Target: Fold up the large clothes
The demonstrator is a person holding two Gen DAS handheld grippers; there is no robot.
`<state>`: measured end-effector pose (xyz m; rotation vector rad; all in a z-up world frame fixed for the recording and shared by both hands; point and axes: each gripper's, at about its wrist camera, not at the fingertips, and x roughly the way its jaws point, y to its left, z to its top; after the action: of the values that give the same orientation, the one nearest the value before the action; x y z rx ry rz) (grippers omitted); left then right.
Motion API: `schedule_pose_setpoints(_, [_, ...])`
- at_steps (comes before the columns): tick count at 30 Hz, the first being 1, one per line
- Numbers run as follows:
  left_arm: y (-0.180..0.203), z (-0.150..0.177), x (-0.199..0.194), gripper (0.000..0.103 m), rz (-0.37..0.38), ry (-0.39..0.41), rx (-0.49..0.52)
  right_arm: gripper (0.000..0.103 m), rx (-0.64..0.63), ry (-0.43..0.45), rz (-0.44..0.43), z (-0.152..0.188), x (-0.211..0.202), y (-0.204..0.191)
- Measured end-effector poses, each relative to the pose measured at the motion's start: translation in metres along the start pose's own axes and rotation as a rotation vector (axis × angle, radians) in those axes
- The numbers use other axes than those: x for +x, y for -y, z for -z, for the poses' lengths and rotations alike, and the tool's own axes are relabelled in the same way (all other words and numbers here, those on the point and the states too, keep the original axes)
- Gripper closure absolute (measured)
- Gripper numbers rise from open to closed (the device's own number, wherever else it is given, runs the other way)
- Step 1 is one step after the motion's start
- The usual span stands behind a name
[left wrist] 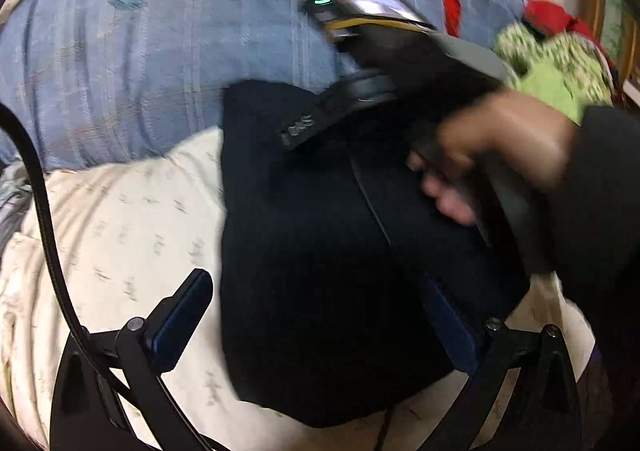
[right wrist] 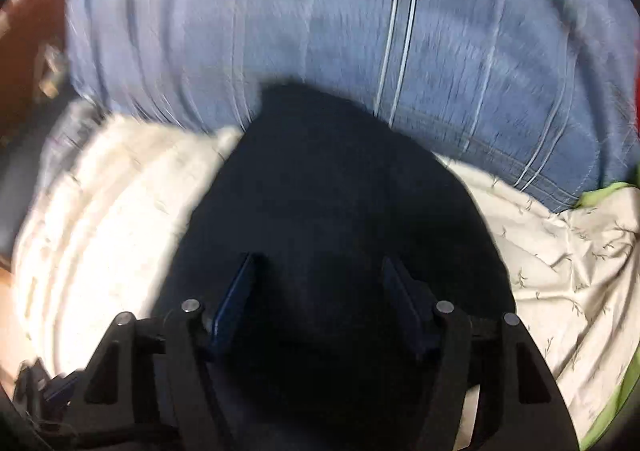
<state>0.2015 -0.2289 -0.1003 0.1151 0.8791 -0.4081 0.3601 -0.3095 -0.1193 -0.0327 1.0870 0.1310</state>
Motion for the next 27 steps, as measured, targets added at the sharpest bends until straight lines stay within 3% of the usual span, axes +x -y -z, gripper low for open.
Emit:
schedule_pose_setpoints(2, [0.008, 0.009, 0.022, 0.001, -0.01, -0.09, 0.032, 0.038, -0.03, -0.039, 0.066, -0.002, 0.021, 0.003])
schedule_pose_setpoints(4, [0.01, 0.02, 0.034, 0.0, -0.024, -0.12, 0.052, 0.037, -0.019, -0.036, 0.112, -0.005, 0.029, 0.005])
schedule_pose_setpoints(6, [0.0, 0.02, 0.025, 0.0, 0.0, -0.115, 0.013, 0.037, -0.001, -0.022, 0.12, -0.006, 0.023, 0.005])
schedule_pose_setpoints(10, [-0.025, 0.001, -0.005, 0.001, 0.059, -0.052, -0.118, 0.037, 0.07, 0.17, 0.039, 0.015, -0.039, 0.009])
schedule_pose_setpoints(12, [-0.027, -0.01, -0.01, 0.001, 0.075, -0.036, -0.125, 0.036, 0.133, 0.244, -0.014, 0.041, -0.07, 0.014])
schedule_pose_setpoints(14, [-0.027, -0.021, -0.014, 0.001, 0.099, -0.015, -0.127, 0.036, 0.145, 0.261, -0.02, 0.07, -0.085, 0.013])
schedule_pose_setpoints(17, [-0.028, -0.031, -0.028, 0.001, 0.156, 0.011, -0.152, 0.036, 0.113, 0.259, 0.043, 0.103, -0.091, 0.015])
schedule_pose_setpoints(20, [-0.036, -0.034, -0.043, 0.001, 0.246, 0.038, -0.221, 0.036, 0.191, 0.277, 0.029, 0.126, -0.098, 0.035])
schedule_pose_setpoints(23, [-0.043, -0.041, -0.031, 0.001, 0.23, 0.038, -0.243, 0.036, 0.255, 0.304, 0.0, 0.147, -0.11, 0.052])
schedule_pose_setpoints(27, [-0.034, -0.054, 0.005, 0.001, 0.198, 0.001, -0.245, 0.035, 0.219, 0.332, 0.011, 0.153, -0.119, 0.041])
